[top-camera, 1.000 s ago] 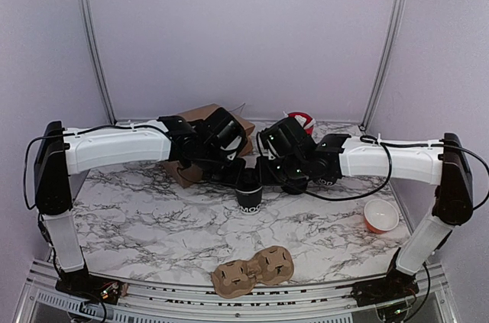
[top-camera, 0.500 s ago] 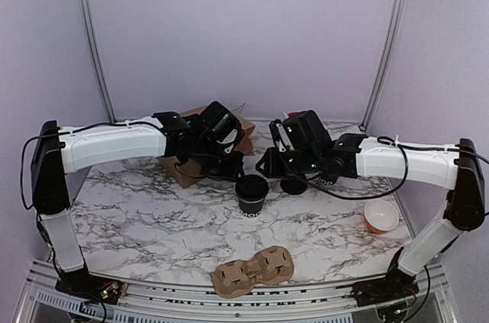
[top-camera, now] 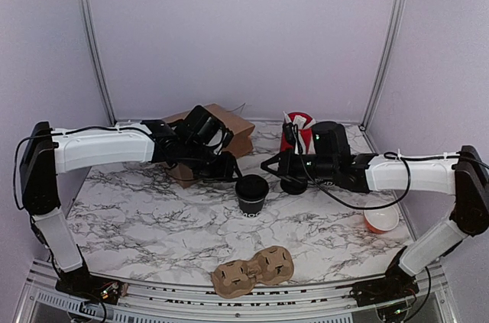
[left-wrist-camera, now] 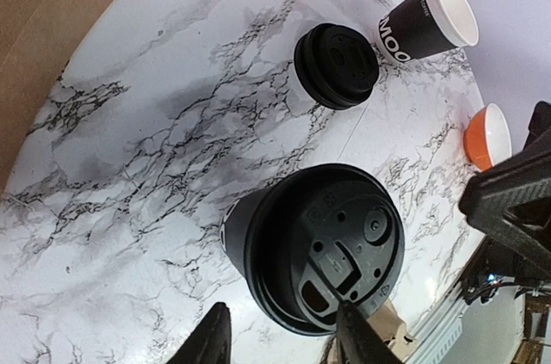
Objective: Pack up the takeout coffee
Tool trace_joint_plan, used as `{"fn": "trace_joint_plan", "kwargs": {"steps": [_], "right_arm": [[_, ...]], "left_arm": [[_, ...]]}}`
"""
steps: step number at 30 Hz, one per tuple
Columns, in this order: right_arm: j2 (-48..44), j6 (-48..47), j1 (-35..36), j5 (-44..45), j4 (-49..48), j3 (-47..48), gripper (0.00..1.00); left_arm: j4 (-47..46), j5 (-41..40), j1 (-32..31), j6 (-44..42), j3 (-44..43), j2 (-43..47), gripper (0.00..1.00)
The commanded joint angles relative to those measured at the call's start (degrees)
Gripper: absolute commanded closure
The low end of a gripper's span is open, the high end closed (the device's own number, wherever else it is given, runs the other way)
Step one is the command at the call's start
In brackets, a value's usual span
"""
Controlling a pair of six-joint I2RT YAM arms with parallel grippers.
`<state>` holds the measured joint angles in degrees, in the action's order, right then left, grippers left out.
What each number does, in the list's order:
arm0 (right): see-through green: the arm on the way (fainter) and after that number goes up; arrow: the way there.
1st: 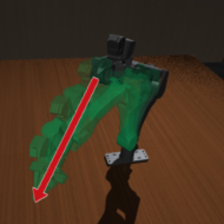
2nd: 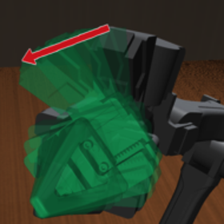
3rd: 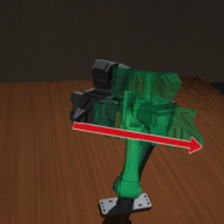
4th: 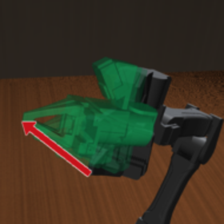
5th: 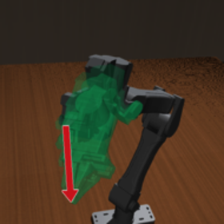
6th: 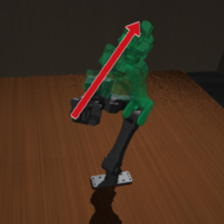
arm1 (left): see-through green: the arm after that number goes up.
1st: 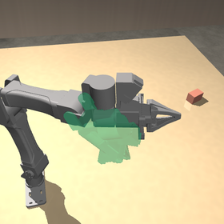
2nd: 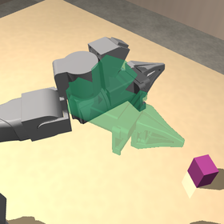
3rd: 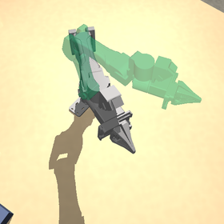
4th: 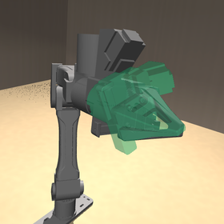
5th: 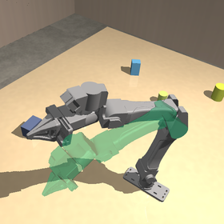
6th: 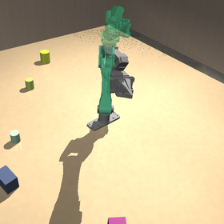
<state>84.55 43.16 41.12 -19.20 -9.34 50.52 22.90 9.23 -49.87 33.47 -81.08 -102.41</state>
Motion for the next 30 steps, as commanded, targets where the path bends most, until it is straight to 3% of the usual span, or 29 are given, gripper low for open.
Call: {"fn": "trace_joint_plan", "kwargs": {"steps": [1, 13, 30], "right_arm": [[0.61, 4.15, -0.96, -8.22, -12.78, -0.98, 1.0], [2.7, 5.5, -1.11, -9.96, -15.32, -0.77, 1.0], [5.26, 8.59, -2.17, -13.63, -15.77, -0.21, 1.0]], "left_arm": [[-5.24, 4.04, 0.59, 1.16, 3.11, 2.47, 0.55], [-10.57, 6.79, 1.09, 3.16, 5.24, 0.31, 0.47], [-9.0, 6.01, 1.18, 3.97, 5.3, -2.44, 0.62]]}}
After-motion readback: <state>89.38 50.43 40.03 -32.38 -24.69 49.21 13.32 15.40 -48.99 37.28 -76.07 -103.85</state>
